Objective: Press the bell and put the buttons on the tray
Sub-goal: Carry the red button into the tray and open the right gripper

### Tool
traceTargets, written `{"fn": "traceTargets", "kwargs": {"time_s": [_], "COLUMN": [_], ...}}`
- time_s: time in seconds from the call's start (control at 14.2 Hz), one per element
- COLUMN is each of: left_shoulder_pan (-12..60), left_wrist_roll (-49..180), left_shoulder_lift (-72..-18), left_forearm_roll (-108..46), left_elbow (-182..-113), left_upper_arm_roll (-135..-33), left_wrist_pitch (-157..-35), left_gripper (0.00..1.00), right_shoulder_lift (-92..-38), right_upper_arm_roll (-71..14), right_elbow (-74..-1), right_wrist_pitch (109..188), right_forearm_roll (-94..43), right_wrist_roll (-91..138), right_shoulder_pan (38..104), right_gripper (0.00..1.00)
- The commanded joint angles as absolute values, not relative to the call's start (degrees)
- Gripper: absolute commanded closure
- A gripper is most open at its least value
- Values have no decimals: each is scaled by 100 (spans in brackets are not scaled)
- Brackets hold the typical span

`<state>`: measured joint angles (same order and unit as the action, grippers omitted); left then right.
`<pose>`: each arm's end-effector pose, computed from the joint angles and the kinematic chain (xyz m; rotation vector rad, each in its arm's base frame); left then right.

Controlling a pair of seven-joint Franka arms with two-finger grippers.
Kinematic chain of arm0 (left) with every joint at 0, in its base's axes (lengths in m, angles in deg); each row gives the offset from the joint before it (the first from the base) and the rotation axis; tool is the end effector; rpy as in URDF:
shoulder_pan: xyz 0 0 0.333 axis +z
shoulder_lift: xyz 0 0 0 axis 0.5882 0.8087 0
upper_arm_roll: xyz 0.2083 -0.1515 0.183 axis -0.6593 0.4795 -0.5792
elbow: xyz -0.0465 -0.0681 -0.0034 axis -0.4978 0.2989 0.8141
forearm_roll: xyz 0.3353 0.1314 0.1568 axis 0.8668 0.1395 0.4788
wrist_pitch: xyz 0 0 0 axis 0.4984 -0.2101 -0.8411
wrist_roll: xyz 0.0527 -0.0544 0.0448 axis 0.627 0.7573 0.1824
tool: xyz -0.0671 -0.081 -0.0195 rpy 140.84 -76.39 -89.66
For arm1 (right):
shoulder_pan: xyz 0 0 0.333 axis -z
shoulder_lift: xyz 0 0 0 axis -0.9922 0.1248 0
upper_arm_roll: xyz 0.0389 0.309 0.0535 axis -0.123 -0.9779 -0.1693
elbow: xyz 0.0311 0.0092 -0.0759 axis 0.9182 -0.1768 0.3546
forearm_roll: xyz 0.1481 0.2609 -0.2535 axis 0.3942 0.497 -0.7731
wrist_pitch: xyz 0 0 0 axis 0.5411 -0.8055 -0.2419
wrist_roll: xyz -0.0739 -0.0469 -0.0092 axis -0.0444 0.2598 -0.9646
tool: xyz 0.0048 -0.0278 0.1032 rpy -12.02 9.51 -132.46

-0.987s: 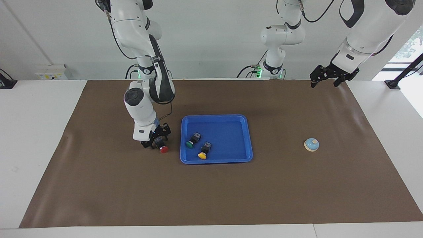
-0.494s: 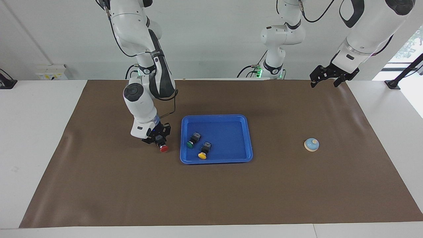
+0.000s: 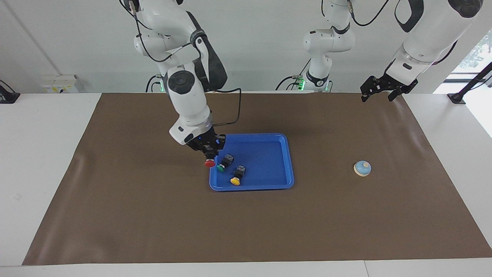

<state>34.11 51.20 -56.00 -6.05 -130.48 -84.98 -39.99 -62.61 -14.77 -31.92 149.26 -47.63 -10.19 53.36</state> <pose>0.5305 -0.0390 0.6117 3.1273 -0.0810 -0.2184 0.5910 0.2680 0.4148 -3.0243 0.1607 0.0005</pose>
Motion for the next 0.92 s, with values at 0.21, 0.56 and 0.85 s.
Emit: {"fn": "traceTargets", "kwargs": {"time_s": [0.21, 0.56, 0.85], "left_shoulder_pan": [3410, 3410, 3410], "left_wrist_roll": [5170, 5179, 5170], "left_shoulder_lift": [-5707, -5707, -5707], "left_forearm_roll": [-567, -567, -567], "left_elbow": [-13112, -13112, -13112], "left_upper_arm_roll": [-8505, -8505, -8505], "left_wrist_pitch": [-3934, -3934, -3934], "left_gripper": [0, 0, 0], "right_shoulder_lift": [-5020, -4984, -5028], "right_upper_arm_roll": [-1493, -1493, -1441], "right_elbow": [-2134, -2292, -2187], "right_wrist_pitch": [15454, 15606, 15096], "right_forearm_roll": [-4322, -4347, -4619], "right_wrist_roll": [-2422, -2493, -2493], "right_shoulder_pan": [4593, 4451, 4512], "right_gripper": [100, 0, 0]}}
